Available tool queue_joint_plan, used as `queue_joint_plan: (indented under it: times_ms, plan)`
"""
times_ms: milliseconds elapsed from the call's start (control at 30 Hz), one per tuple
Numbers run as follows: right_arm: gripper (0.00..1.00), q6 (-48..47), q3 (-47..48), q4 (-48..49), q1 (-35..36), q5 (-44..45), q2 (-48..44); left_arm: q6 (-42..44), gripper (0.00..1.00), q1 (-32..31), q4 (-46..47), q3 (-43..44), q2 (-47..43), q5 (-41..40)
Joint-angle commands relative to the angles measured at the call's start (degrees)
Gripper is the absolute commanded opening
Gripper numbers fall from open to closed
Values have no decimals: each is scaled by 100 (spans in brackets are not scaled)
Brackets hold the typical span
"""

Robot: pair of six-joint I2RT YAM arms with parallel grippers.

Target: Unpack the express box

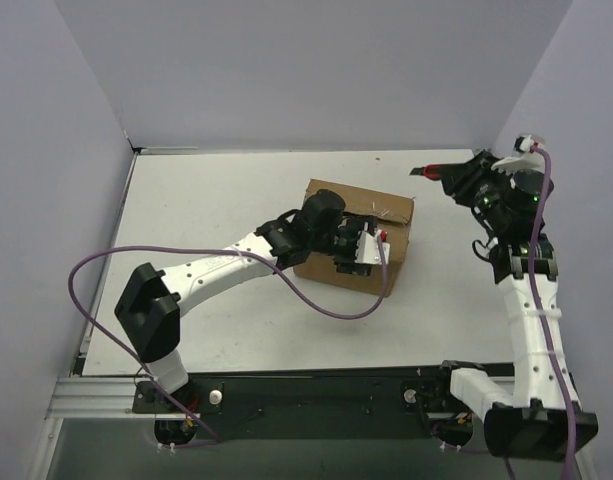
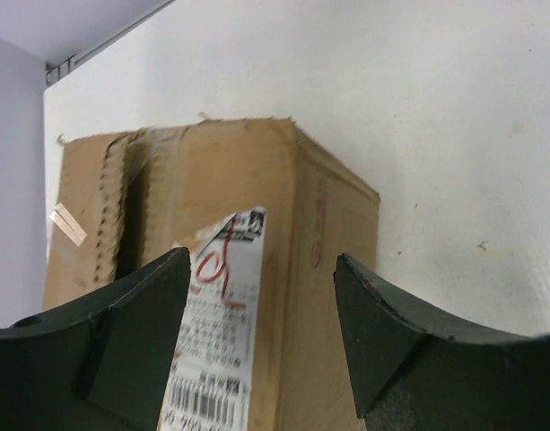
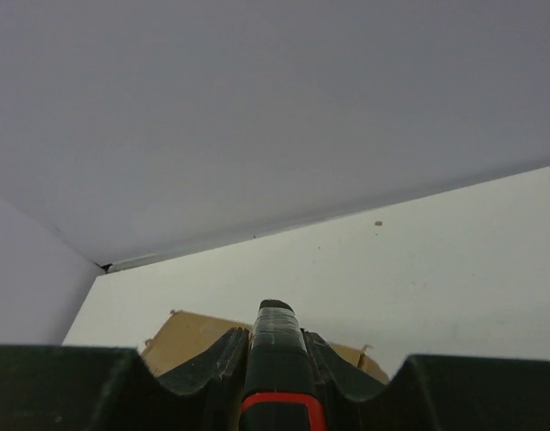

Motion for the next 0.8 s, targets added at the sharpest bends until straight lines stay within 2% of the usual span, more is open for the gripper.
queue_joint_plan:
  times_ms: [0, 100, 300, 467, 600, 767]
  plan:
    - [0, -3, -769, -685, 51, 257, -830, 246, 75, -198, 453, 412, 372, 321]
    - [0, -3, -998, -1080, -10, 205, -1237, 63, 74, -312, 926, 412, 662, -127]
    - [0, -82, -1174, -1538, -28, 837, -1686, -307, 73, -409, 1859, 709, 1251, -883]
    - [0, -108, -1323, -1573, -46, 1039, -1923, -764, 72, -427, 1833, 1167, 1656, -1270]
    - [0, -266, -1463, -1416, -37, 1049, -1976, -931, 71, -427, 1710, 1220, 1683, -1209]
    - [0, -381, -1798, -617, -46, 741, -1959, -1019, 70, -444, 1666, 1080, 1613, -1174]
